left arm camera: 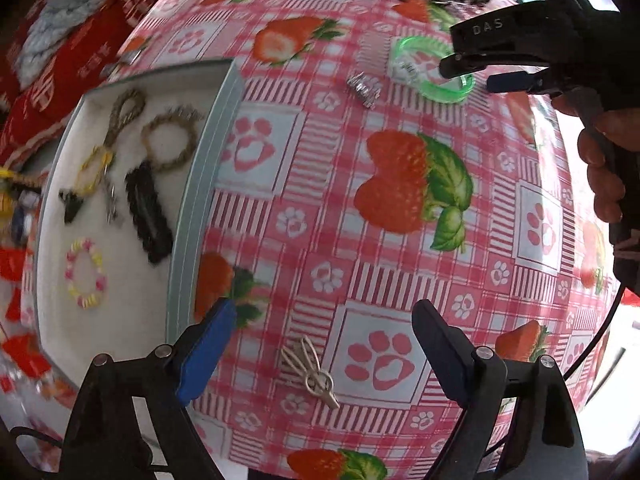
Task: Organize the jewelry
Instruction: 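Grasp the green bangle with the right tool while the left tool grasps the silver hair clip, then carry both items into the white tray and open both tools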
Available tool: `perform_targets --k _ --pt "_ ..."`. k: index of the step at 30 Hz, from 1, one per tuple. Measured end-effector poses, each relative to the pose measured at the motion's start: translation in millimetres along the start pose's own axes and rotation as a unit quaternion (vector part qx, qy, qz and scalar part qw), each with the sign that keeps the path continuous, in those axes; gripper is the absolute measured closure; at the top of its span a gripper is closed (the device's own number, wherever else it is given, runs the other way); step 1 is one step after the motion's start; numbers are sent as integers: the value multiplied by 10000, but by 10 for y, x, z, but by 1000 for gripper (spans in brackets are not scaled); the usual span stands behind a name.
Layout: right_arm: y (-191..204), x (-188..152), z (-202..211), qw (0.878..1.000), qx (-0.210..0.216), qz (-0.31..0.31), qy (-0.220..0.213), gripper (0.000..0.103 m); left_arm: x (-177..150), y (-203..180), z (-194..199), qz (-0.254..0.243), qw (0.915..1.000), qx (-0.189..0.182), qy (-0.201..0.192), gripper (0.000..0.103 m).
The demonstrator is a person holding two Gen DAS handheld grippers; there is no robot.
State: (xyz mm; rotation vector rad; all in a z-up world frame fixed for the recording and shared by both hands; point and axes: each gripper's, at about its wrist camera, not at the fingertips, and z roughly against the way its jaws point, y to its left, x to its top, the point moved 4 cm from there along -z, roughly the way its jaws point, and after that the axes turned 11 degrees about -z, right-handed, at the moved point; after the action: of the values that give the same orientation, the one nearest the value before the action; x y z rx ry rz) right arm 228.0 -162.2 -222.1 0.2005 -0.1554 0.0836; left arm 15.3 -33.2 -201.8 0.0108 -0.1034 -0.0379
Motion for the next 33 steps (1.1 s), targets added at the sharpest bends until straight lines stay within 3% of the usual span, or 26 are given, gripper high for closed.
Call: perform_targets --k 2,8,15,18,20,23,25,27,33 --pt "34 1 -12 9997 -96 199 -52 45 -102 -3 -20 144 9999 -11 68 20" --pt "95 -42 -19 9962 -457 697 -265 58 -328 -5 -130 472 9985 -66 255 21" --pt "86 -52 -13 9947 -478 844 -345 62 -636 115 -257 1011 9937 -163 444 21" --pt "84 -53 -9 9947 -448 850 -372 78 -742 154 -334 1042 9927 -216 566 35" --pt "83 -62 1 9948 -426 853 -371 89 -781 149 -351 995 9934 -178 537 35" --pt "63 -81 19 9957 -354 788 -345 94 -681 73 -380 899 9945 -147 520 49" --pt "39 -94 33 9966 -277 719 -302 96 -682 28 -373 806 9954 -137 492 68" --pt "17 -105 35 9974 -186 659 -241 96 -683 0 -373 734 9960 -168 473 78" --pt "-91 -228 80 9989 121 451 -63 96 -537 -70 -358 625 9971 -329 282 78"
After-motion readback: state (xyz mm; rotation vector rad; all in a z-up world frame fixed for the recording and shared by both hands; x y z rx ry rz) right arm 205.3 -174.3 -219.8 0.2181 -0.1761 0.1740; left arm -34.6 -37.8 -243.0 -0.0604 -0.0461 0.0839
